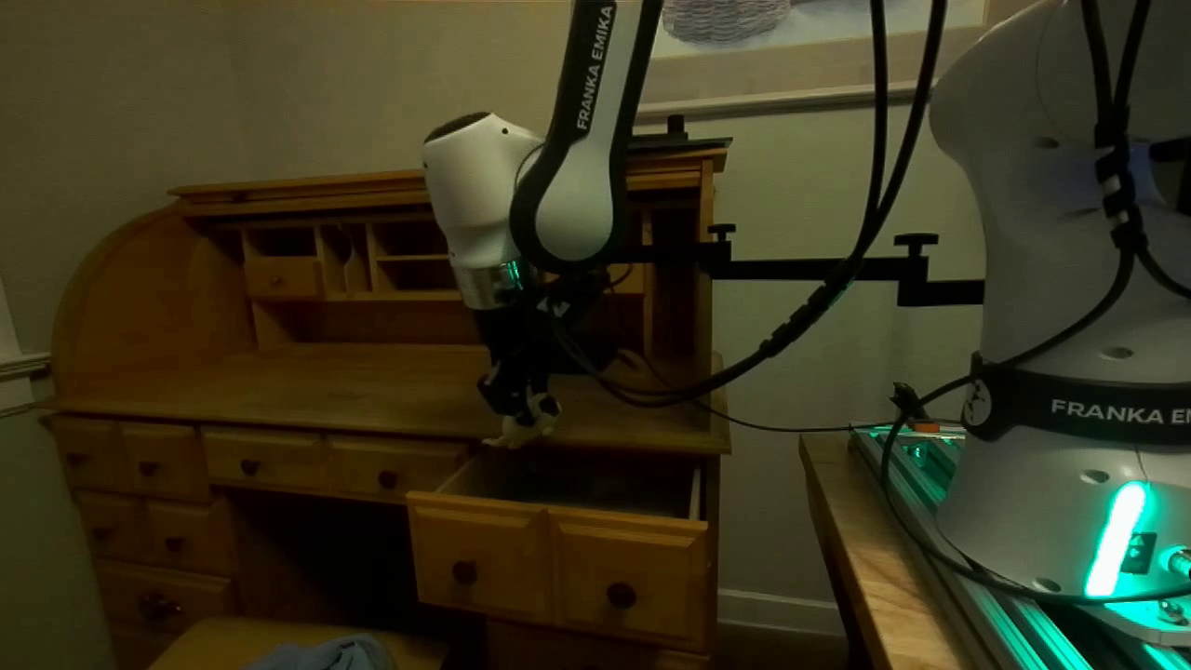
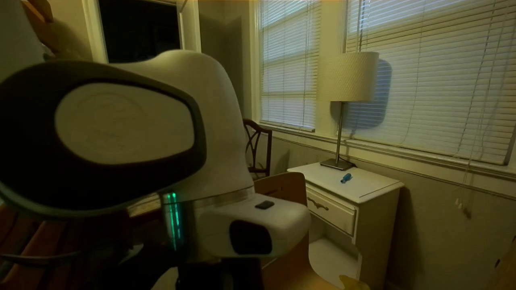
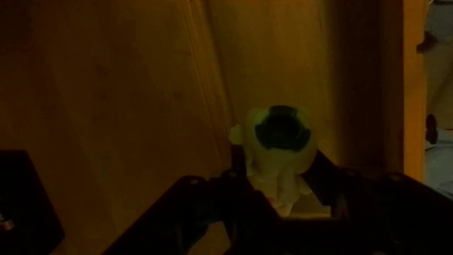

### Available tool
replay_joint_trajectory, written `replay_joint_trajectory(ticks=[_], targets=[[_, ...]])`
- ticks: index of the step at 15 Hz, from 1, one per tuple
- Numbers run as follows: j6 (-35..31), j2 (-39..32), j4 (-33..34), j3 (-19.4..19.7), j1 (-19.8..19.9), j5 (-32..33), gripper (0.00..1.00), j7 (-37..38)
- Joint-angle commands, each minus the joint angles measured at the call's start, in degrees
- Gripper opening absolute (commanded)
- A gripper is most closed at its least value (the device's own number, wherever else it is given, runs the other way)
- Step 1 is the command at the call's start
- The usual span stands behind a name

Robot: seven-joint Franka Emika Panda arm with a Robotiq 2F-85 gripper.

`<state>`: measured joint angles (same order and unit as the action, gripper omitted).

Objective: Open the rightmost drawer, and then move the white toy to the counter

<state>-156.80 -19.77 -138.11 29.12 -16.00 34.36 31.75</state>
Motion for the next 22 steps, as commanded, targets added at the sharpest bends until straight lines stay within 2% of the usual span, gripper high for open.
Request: replay_joint_trajectory(ticks=[1, 6, 10, 13, 20, 22], targets=[[1.52, 4.75, -2.18, -1.21, 1.47, 5.16, 0.20, 2.36], [1.52, 6.58, -3.06, -4.87, 4.53, 5.66, 0.20, 1.31], [3.65, 7.57, -2.52, -5.27, 5.29, 9.77, 0.20, 4.44], [7.55, 7.58, -1.59, -5.79, 6.19, 15.89, 0.20, 10.11], [18.72, 5.80, -0.02, -11.68, 10.67, 25.82, 0.20, 22.22], [20.08, 4.91, 0.50, -13.29, 12.45, 26.97, 0.20, 24.52]])
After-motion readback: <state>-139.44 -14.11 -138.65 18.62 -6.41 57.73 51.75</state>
